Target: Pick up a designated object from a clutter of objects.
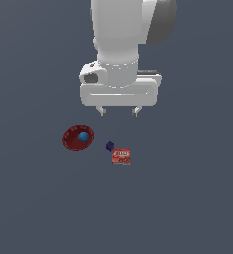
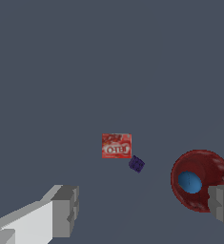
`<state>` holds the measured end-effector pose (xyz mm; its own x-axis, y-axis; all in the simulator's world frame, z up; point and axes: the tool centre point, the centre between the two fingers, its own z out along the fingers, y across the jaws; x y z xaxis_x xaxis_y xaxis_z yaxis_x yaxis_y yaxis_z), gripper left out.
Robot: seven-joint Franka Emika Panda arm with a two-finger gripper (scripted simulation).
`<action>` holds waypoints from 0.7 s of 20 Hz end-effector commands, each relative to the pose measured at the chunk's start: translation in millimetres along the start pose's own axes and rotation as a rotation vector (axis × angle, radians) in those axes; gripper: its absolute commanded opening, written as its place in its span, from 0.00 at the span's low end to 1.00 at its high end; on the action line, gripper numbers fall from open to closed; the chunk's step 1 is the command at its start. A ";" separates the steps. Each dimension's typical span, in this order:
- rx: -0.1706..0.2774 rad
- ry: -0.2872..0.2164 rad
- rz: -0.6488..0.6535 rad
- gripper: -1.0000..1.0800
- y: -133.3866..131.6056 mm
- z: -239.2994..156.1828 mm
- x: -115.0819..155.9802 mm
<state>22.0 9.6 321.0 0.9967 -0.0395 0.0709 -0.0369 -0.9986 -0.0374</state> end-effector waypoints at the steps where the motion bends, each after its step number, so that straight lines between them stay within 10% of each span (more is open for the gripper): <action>1: 0.002 -0.005 0.029 0.96 1.8 14.4 -0.5; 14: -0.004 -0.042 0.315 0.96 23.6 145.5 -25.0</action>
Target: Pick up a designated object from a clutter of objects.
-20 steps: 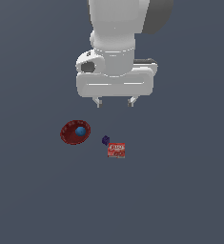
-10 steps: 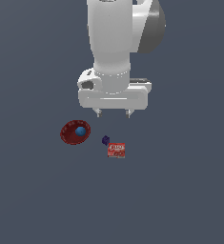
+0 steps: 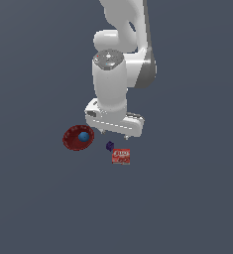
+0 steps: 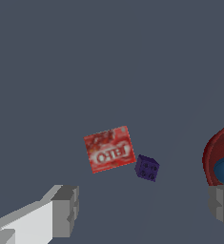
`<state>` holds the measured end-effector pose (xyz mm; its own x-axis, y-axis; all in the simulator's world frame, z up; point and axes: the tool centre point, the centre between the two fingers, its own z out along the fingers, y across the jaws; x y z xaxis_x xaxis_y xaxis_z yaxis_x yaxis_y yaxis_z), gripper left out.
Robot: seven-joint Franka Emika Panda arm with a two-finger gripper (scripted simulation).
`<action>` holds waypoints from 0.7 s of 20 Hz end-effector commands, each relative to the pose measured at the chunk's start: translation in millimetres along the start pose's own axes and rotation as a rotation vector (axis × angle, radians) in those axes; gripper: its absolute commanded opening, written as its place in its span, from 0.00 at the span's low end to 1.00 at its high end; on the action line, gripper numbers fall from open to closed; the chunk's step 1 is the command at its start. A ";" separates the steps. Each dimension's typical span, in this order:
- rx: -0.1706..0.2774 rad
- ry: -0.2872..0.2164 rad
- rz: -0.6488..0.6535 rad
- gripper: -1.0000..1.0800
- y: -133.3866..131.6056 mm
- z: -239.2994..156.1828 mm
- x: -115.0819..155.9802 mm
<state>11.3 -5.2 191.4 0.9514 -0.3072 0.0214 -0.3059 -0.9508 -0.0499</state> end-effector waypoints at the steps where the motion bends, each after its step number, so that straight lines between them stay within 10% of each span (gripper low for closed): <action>1: -0.007 -0.006 0.067 0.96 8.2 28.7 -6.5; 14: -0.048 -0.014 0.274 0.96 41.2 110.3 -36.4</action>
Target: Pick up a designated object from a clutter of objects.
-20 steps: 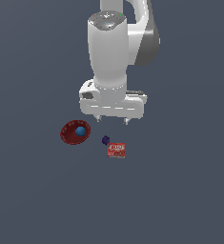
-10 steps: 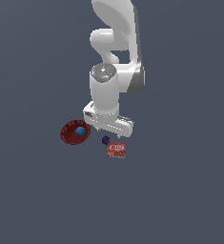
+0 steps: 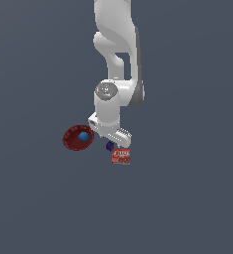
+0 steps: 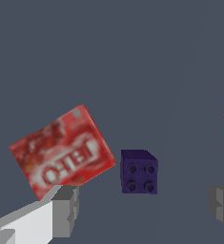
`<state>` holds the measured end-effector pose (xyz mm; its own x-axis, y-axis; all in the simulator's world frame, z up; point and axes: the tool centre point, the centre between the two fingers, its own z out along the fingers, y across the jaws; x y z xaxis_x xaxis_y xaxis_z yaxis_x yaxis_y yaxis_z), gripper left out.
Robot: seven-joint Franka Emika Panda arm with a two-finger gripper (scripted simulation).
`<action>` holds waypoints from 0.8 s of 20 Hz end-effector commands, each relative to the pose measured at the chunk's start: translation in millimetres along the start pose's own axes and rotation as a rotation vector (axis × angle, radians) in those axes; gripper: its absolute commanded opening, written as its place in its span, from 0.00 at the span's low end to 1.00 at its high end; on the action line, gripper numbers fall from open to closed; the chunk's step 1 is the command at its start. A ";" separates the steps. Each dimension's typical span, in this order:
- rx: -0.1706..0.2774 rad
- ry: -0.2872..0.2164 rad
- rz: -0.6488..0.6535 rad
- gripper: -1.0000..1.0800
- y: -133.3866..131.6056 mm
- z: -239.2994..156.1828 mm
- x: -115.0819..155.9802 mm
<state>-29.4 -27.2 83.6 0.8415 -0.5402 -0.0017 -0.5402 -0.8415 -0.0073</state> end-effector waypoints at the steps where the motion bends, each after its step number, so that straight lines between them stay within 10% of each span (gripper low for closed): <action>1: -0.004 0.002 0.021 0.96 4.0 7.4 -2.2; 16: -0.007 0.001 0.031 0.96 6.9 39.4 -4.2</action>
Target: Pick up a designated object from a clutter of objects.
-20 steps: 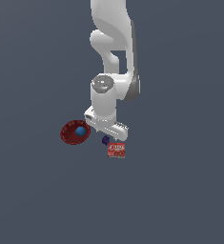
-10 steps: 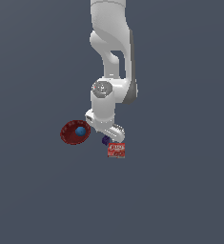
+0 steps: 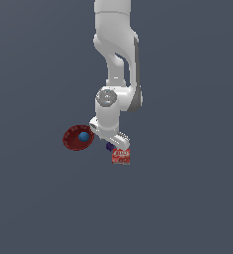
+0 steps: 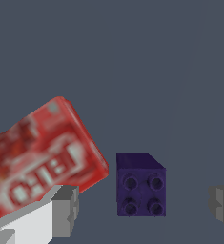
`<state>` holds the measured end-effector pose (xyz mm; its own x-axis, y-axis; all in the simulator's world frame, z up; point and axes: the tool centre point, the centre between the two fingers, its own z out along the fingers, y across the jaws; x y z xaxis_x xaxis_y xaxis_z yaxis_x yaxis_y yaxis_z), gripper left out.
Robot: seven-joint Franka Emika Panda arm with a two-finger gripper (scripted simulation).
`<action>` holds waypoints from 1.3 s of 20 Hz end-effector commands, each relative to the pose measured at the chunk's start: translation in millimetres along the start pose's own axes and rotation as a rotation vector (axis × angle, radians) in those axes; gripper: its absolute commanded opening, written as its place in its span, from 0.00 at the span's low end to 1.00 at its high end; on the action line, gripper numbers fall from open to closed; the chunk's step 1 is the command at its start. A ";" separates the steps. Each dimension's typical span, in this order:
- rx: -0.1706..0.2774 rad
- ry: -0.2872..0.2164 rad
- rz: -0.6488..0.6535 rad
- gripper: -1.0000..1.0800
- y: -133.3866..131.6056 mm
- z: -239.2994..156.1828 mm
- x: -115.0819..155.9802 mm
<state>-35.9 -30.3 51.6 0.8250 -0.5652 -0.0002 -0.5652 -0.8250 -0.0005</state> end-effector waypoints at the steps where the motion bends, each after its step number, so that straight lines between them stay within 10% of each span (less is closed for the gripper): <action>1: -0.001 0.000 0.001 0.96 0.5 12.2 -0.5; 9: 0.000 0.000 0.002 0.96 0.4 29.7 -0.4; 10: 0.000 0.000 0.002 0.00 0.4 29.7 -0.4; 26: 0.022 0.022 -0.016 0.00 -16.0 8.1 -1.3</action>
<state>-27.1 -18.1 40.8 0.8334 -0.5523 0.0221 -0.5519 -0.8336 -0.0220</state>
